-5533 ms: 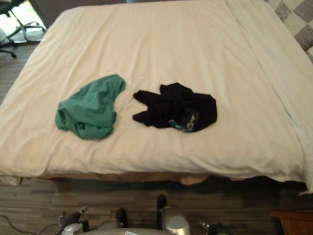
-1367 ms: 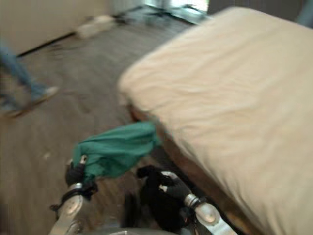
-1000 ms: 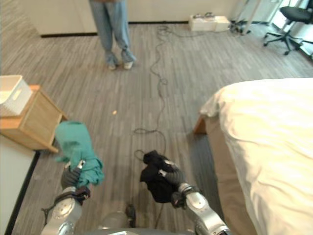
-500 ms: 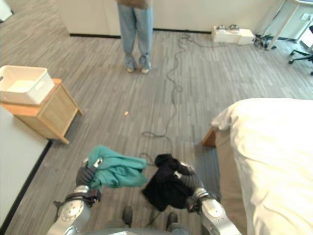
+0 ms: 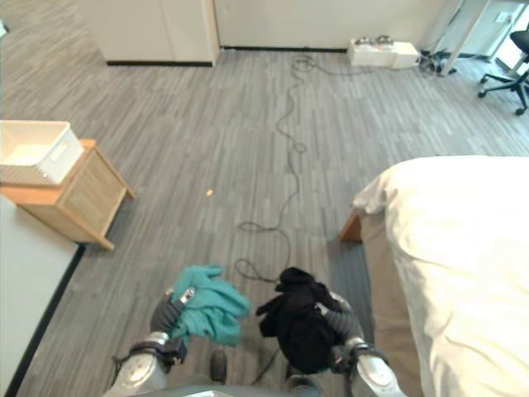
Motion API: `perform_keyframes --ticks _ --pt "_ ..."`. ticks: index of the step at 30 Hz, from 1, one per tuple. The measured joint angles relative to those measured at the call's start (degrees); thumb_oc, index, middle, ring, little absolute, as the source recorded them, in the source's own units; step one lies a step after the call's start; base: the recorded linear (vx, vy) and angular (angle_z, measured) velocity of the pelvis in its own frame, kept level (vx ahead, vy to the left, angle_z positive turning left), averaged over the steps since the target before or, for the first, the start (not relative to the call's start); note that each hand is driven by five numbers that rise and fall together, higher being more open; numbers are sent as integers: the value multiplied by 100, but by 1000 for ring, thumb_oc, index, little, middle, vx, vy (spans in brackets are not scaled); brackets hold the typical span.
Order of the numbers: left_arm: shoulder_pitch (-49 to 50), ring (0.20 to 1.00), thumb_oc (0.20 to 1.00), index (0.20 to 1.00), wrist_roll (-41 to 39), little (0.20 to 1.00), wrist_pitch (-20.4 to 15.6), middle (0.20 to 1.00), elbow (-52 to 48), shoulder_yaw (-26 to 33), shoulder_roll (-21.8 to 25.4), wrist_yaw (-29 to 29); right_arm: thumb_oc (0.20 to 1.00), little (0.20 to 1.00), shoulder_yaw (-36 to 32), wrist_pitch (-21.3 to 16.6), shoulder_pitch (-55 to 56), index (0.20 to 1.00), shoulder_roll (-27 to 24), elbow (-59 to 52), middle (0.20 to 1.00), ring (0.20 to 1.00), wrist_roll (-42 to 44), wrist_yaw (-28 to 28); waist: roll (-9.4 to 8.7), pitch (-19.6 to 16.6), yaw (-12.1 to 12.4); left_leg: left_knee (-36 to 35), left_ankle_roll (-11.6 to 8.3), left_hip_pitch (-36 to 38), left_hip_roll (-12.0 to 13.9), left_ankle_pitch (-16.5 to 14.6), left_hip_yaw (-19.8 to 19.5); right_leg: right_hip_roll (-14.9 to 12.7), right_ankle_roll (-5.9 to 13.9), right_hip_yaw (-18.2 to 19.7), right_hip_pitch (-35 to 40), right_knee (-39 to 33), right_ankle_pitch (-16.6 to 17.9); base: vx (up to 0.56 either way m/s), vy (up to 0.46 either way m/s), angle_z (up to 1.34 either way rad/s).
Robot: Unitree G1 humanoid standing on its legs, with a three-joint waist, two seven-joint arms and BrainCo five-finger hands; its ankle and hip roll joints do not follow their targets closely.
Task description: Tidy up the quilt and then pick up the clothes from the bed and put them into the laundry hamper.
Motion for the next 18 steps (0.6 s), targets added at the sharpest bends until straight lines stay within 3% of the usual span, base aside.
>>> perform_keyframes --ticks 5,8,10,11,13,14,15,17,18 --pt "13 200 200 200 -224 200 -8 200 119 18 -3 -15 200 200 28 7 19 200 -7 9 200 200 -4 4 43 -41 43 30 74 11 -63 -36 4 -105 -1 -18 -4 71 -10 79 143 2" --pt "-14 200 200 200 -313 200 -14 200 128 18 13 -56 200 200 38 12 -16 200 -60 17 200 200 -3 -6 13 -22 152 364 186 -154 -200 -216 52 -289 55 -52 -348 796 -357 121 217 6" --pt "-140 200 200 200 -366 200 -6 200 194 2 5 -70 200 200 21 2 3 200 -62 50 200 200 3 -45 -66 48 118 1033 593 -460 -410 -618 77 -657 162 -22 -764 1948 -781 256 146 30" --pt "-214 200 200 200 -370 200 2 200 333 -6 -49 -73 200 200 25 24 -16 200 -123 142 200 200 10 -52 -23 100 134 1218 472 -490 -438 -723 13 -807 184 -2 -1112 2815 -784 237 45 29" --pt "-213 200 200 200 -370 200 -64 200 477 20 73 -60 200 200 50 -28 -47 200 37 343 200 200 57 -2 1 173 139 1199 551 -326 -447 -731 22 -1056 247 118 -1789 4044 -546 454 -96 11" --pt "-157 200 200 200 -373 200 -92 200 462 106 142 -50 200 200 75 -35 20 200 68 342 200 200 57 68 -48 237 134 1201 546 -297 -453 -761 38 -1058 243 131 -2024 4106 -578 748 -207 -8" --pt "-63 200 200 200 -374 200 -96 200 358 209 216 -44 200 200 72 -46 -33 200 79 295 200 200 57 186 -72 280 120 1193 555 -311 -441 -788 59 -1004 264 86 -2201 3719 -630 619 -193 -9" --pt "-97 200 200 200 -394 200 -98 200 359 280 315 -62 200 200 55 -79 -29 200 77 222 200 200 72 271 -198 467 23 1196 553 -418 -435 -789 46 -852 265 51 -2209 2548 -627 611 -193 24" --pt "-170 200 200 200 -430 200 -97 200 483 293 363 -80 200 200 4 -75 -10 200 98 222 200 200 188 325 -300 515 -57 1182 558 -529 -444 -785 28 -767 277 46 -2147 1468 -621 459 -129 42"
